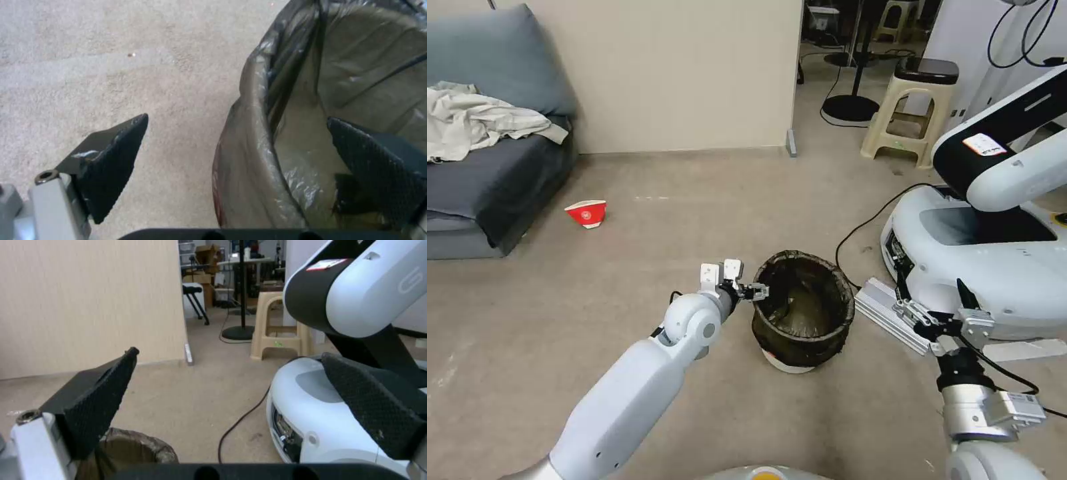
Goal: Pick up the trash can from the floor.
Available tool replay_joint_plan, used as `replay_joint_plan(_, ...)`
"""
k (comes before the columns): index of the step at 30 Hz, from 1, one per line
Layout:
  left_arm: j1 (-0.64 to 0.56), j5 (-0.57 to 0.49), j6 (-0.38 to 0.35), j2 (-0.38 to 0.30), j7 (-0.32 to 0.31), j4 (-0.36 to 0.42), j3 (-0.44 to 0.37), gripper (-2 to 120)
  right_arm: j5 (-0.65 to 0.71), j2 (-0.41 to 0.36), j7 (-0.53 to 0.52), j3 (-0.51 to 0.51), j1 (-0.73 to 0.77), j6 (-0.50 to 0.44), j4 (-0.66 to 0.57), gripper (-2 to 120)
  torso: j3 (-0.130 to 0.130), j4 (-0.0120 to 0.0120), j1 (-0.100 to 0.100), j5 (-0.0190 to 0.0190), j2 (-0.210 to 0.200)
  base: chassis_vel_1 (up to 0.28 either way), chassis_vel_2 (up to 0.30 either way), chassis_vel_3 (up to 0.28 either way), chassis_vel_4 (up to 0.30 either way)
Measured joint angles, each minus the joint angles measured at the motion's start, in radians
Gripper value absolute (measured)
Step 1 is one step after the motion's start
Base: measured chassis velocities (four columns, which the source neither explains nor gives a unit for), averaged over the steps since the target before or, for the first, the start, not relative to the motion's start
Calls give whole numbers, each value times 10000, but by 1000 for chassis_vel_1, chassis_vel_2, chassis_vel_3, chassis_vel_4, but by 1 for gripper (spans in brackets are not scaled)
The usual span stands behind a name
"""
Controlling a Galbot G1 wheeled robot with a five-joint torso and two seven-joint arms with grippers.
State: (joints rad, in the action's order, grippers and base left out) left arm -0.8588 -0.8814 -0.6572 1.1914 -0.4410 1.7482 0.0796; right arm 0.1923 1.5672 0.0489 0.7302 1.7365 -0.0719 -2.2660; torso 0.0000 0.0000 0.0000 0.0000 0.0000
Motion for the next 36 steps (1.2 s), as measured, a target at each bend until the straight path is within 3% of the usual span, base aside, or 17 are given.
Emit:
replay_joint_plan(20, 901, -888, -413, 419, -1365, -875, 852, 98, 113, -68, -52, 67, -35, -47, 78, 100, 0, 0, 0, 1, 0, 0, 0, 0, 0)
replay_joint_plan(27, 1005, -1265, -683, 494, -1928, -945, 942, 92, 120, -64, -66, 70, -34, -65, 83, 100, 0, 0, 0, 0, 0, 0, 0, 0, 0)
replay_joint_plan(36, 1080, -1536, -797, 534, -2288, -1128, 1036, 62, 120, -57, -71, 64, -35, -76, 97, 100, 0, 0, 0, 0, 0, 0, 0, 0, 0)
